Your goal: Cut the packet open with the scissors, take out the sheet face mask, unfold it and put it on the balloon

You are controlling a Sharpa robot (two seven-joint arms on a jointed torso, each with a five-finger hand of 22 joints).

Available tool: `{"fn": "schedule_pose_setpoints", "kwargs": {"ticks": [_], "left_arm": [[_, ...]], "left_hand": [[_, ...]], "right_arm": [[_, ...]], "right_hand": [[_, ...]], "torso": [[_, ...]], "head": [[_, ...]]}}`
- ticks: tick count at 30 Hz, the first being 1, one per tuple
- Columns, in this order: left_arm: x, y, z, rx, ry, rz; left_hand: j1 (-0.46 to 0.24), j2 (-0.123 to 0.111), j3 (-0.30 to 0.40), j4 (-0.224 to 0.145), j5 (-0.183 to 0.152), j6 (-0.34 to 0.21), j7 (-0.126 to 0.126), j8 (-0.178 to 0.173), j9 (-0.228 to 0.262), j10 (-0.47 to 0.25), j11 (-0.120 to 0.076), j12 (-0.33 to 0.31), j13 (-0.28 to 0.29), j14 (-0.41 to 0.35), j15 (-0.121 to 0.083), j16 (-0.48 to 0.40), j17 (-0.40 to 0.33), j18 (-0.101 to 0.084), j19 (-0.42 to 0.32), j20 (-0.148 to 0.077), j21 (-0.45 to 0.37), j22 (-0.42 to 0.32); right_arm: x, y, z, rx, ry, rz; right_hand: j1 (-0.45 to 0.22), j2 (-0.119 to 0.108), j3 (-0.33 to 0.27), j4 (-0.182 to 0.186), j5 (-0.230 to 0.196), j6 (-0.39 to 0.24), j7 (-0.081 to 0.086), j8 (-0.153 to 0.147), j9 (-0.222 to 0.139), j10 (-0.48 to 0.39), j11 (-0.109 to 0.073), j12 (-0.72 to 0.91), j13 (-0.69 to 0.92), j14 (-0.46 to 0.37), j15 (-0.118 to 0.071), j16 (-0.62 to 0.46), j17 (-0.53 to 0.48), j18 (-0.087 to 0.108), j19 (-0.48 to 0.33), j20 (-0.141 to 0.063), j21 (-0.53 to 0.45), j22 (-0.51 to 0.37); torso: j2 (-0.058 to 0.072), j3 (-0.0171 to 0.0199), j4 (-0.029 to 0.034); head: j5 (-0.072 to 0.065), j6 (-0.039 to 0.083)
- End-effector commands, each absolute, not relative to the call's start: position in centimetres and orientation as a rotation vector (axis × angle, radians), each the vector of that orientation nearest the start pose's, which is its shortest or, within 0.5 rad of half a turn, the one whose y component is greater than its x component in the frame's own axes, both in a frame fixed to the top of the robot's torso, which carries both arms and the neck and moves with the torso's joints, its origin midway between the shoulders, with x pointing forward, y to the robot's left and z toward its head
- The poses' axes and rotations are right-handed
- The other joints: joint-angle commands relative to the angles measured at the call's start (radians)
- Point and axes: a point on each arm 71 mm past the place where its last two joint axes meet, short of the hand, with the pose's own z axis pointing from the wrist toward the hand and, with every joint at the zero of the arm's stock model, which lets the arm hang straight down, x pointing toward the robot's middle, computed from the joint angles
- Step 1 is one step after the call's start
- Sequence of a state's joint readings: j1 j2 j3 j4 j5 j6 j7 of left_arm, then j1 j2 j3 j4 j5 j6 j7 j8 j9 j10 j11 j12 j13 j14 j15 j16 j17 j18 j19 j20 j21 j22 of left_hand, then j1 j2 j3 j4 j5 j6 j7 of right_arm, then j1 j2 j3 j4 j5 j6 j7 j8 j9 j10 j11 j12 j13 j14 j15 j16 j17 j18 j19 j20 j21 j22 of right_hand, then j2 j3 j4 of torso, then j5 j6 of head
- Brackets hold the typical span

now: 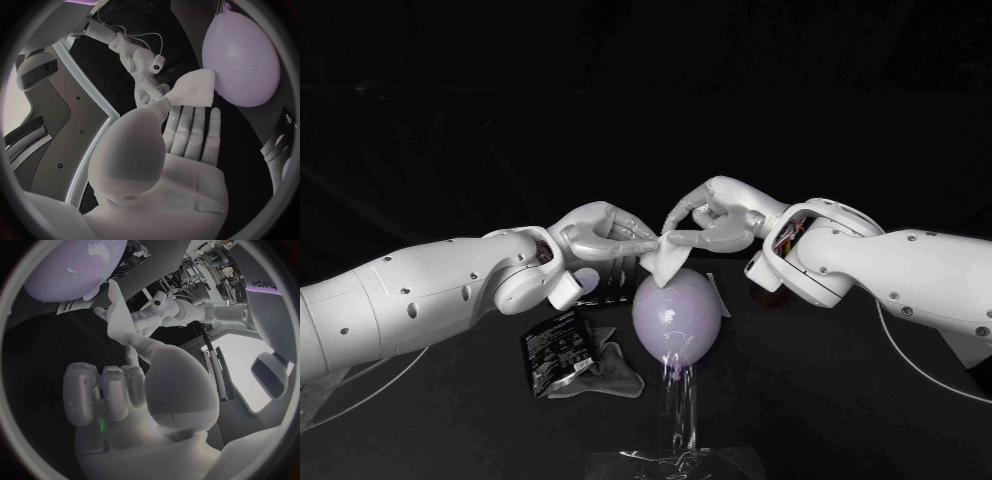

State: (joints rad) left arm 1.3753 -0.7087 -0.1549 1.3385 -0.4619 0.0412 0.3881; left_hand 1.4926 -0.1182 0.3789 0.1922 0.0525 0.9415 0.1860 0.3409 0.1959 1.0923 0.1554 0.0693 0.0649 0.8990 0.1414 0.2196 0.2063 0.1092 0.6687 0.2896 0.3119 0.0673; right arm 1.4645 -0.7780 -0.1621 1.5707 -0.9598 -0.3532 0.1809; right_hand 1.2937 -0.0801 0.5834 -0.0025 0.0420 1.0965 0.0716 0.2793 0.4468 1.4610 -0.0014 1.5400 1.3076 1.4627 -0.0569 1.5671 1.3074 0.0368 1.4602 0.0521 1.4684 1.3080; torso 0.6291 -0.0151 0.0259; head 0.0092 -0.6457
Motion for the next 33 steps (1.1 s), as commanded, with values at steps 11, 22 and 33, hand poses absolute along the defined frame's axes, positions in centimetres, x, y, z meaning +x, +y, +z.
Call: {"fn": "schedule_pose_setpoints", "kwargs": {"ticks": [11,22,33], "left_arm": [[51.88,16.84,-14.01,-0.348,1.754,-1.626],[51.83,16.74,-14.03,-0.345,1.759,-1.627],[51.75,16.66,-14.05,-0.366,1.762,-1.635]], "left_hand": [[0.019,0.030,0.051,0.001,-0.003,0.025,-0.013,0.006,0.012,0.032,-0.011,-0.002,-0.001,0.025,-0.008,-0.003,0.005,0.013,0.016,0.001,-0.011,0.000],[0.039,0.047,0.103,-0.022,-0.003,0.047,-0.032,0.040,0.038,0.084,-0.027,0.003,0.000,0.065,-0.022,0.006,0.017,0.018,0.031,0.000,-0.015,0.002],[0.025,0.048,0.164,-0.030,-0.004,0.039,-0.040,0.071,0.077,0.110,-0.032,-0.004,-0.001,0.084,-0.028,0.001,0.025,0.026,0.048,-0.001,-0.014,0.005]], "right_arm": [[49.36,-14.95,-8.99,-0.074,1.517,1.125],[49.20,-14.66,-8.97,-0.080,1.516,1.133],[49.36,-14.65,-9.00,-0.080,1.517,1.127]], "right_hand": [[0.013,0.001,0.008,-0.001,0.007,0.002,0.001,0.004,0.037,0.098,-0.002,0.004,0.247,0.108,-0.005,0.004,0.263,-0.013,0.055,-0.004,-0.001,0.231],[0.013,0.001,0.008,-0.001,0.007,0.002,0.001,0.004,0.037,0.098,-0.002,0.004,0.247,0.108,-0.005,0.004,0.263,-0.013,0.055,-0.004,-0.001,0.231],[0.013,0.001,0.007,-0.002,0.007,0.001,0.001,0.005,0.038,0.096,-0.001,0.000,0.244,0.108,-0.005,0.004,0.263,-0.011,0.053,-0.004,-0.005,0.229]], "torso": [[0.000,-0.0001,0.0003],[0.001,-0.0002,-0.0004],[0.000,0.0000,0.0001]], "head": [[0.001,0.000],[0.002,-0.003],[0.004,-0.007]]}}
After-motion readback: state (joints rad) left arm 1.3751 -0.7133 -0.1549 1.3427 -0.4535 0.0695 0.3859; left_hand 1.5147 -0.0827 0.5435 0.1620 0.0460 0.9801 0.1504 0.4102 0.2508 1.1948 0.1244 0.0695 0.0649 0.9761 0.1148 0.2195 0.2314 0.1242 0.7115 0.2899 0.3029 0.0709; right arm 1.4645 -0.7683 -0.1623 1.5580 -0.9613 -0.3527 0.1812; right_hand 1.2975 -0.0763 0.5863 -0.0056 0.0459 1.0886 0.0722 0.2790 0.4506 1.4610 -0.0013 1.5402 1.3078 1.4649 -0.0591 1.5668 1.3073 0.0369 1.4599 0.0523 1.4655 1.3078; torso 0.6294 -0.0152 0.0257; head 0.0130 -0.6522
